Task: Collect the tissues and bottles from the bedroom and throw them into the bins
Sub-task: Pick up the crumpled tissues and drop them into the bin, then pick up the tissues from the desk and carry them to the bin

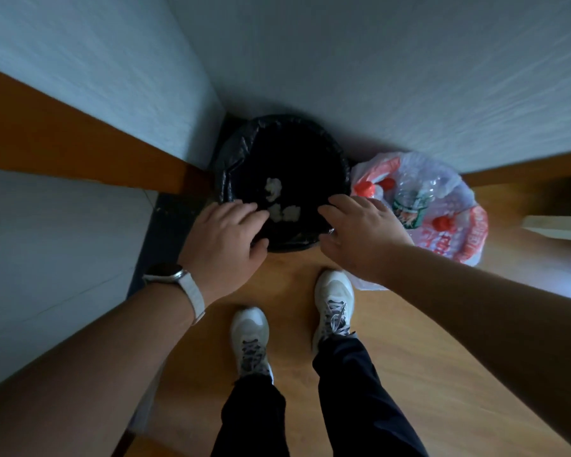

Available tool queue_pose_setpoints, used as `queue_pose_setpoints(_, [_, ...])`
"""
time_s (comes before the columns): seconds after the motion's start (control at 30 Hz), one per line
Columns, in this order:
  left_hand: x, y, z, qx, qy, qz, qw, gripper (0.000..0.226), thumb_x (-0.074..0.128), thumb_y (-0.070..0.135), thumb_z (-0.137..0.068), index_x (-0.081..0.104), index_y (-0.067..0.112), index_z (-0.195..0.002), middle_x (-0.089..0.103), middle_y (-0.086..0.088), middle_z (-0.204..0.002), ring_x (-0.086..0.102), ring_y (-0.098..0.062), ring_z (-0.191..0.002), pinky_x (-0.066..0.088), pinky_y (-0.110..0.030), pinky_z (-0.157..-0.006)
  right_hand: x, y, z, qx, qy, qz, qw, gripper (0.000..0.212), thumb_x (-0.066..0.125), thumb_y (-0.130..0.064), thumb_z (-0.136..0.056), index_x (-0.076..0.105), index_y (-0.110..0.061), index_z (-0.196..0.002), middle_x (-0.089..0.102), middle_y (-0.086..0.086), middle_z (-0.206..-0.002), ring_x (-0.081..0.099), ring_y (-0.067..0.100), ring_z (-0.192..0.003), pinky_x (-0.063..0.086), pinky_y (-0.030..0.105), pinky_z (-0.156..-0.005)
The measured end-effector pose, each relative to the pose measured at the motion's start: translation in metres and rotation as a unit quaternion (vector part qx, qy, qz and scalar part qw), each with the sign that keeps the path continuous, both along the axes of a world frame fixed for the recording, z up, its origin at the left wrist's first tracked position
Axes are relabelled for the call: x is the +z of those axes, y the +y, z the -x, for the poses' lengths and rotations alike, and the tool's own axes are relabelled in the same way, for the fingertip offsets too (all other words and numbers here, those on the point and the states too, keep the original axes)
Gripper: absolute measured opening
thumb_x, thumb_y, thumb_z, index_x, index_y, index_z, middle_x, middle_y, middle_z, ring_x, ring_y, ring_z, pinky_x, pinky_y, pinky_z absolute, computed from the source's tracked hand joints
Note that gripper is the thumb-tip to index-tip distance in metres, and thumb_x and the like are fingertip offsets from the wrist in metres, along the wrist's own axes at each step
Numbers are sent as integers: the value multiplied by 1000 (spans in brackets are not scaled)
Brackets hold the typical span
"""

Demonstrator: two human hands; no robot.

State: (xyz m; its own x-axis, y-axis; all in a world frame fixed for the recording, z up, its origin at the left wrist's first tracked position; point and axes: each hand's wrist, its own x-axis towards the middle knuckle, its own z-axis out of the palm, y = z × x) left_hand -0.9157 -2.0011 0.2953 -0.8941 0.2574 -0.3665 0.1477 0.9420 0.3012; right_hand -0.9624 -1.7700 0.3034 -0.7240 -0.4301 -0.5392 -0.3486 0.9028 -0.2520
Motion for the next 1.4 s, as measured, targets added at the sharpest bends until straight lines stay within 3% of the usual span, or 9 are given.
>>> queue_pose_setpoints(0.17, [88, -9, 3, -23, 7, 18, 1000, 50, 44, 42, -90, 57, 20, -133, 57, -3, -136, 47, -24, -129, 36, -46, -108, 101, 2, -4, -4, 54, -25, 998, 43, 44, -46, -91, 53, -22, -125, 54, 2, -126, 50, 24, -117, 37, 40, -101])
queue_pose_setpoints(0.47, [294, -5, -3, -79, 130, 10, 988, 49, 48, 45, -90, 57, 24, -134, 56, -6, -137, 48, -27, -130, 39, -48, -105, 300, -25, -39, -94, 148, -8, 985, 53, 40, -53, -84, 57, -22, -123, 59, 4, -125, 56, 26, -115, 45, 43, -97])
queue_pose_setpoints(0.77, [468, 16, -21, -145, 247, -78, 955, 44, 47, 43, -94, 59, 21, -130, 59, -6, -131, 52, -29, -124, 42, -45, -100, 480, -8, -90, -178, 256, 7, 950, 51, 43, -58, -85, 59, -26, -122, 60, 0, -125, 56, 24, -117, 45, 42, -97])
queue_pose_setpoints(0.9, [516, 36, -20, -180, 287, -78, 938, 44, 53, 42, -91, 62, 18, -128, 59, -9, -131, 52, -31, -124, 43, -47, -100, 534, 26, -111, -180, 282, -15, 942, 54, 41, -61, -91, 48, -29, -134, 51, -3, -138, 45, 22, -129, 34, 41, -107])
queue_pose_setpoints(1.03, [553, 76, -22, -225, 312, -76, 920, 46, 54, 41, -89, 61, 18, -129, 59, -10, -132, 52, -32, -124, 41, -46, -101, 570, 68, -137, -207, 307, -32, 929, 56, 35, -62, -92, 43, -29, -136, 47, -3, -140, 41, 23, -132, 33, 45, -109])
queue_pose_setpoints(1.4, [622, 281, -86, -340, 328, -119, 873, 46, 49, 45, -89, 61, 22, -127, 61, -6, -130, 53, -28, -123, 44, -47, -99, 637, 244, -268, -321, 338, -80, 881, 56, 38, -60, -88, 46, -28, -134, 49, -4, -135, 40, 21, -128, 29, 38, -107])
